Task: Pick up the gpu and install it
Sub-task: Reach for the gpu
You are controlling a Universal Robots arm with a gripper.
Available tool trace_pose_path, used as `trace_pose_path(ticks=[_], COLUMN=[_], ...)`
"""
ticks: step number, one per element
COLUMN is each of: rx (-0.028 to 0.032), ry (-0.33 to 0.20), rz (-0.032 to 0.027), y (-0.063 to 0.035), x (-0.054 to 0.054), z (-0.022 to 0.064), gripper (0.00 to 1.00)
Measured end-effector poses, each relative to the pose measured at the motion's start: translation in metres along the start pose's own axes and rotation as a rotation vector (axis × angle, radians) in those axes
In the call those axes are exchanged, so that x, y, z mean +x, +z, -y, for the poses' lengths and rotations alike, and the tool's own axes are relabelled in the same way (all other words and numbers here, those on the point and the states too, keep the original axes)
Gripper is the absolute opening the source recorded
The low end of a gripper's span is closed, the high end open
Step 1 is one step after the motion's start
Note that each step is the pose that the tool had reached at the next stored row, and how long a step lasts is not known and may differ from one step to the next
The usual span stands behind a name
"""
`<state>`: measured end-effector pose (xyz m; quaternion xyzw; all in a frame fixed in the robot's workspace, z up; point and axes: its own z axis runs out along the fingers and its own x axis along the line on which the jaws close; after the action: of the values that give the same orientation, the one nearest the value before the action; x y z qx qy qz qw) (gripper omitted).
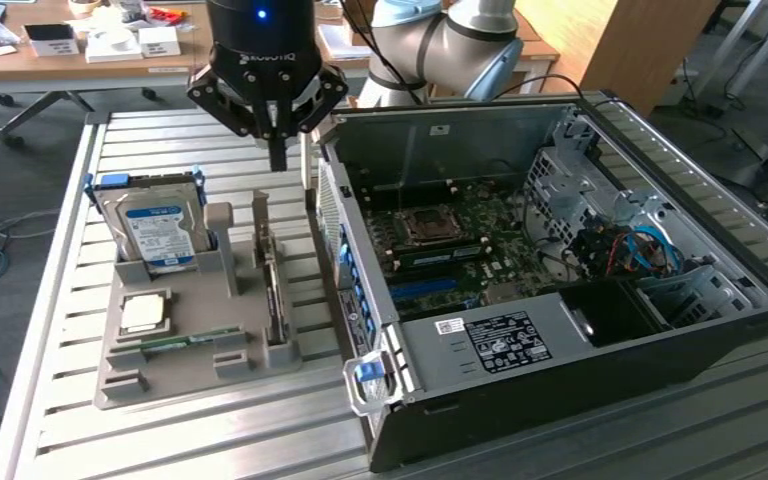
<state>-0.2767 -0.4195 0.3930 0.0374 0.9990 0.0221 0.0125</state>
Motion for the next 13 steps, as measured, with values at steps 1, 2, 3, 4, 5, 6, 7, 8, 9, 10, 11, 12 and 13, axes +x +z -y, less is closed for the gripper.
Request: trace_pose_path(ticks=[1,2,3,4,5,6,7,8,9,10,11,12,13], rx=[0.0,-0.0001,0.0,0.0,0.0,0.0,0.0,0.0001,0.0001,0.0,0.0,0.0,0.0], ry=[0.0,0.0,0.0,0.0,0.0,0.0,0.0,0.0,0.0,0.0,0.0,0.0,0.0], rz=[0.0001,0.0001,0.0,0.0,0.0,0.0,0.0,-0.0001,-0.0001,0.0,-0.0001,0.0,0.0], y=[0.0,0.0001,0.0001,0.0001,0.0001,0.0001,0.0001,0.0001,0.0001,0.0,-0.0001,-0.0001,-0.0002], x=[0.0,0.0,0.001,0.002,0.003,0.003,0.004,0.005,0.006,0.006,0.007,0.007,0.007], z=[0.0014,0.0026,0.0035,0.0044,0.0055,0.0068,0.0082,0.0097,0.0116,0.0139,0.016,0.0184,0.0209], gripper=[0.11,0.11,0.11,0.11,0.11,0.11,0.11,0.11,0.11,0.11,0.11,0.11,0.11])
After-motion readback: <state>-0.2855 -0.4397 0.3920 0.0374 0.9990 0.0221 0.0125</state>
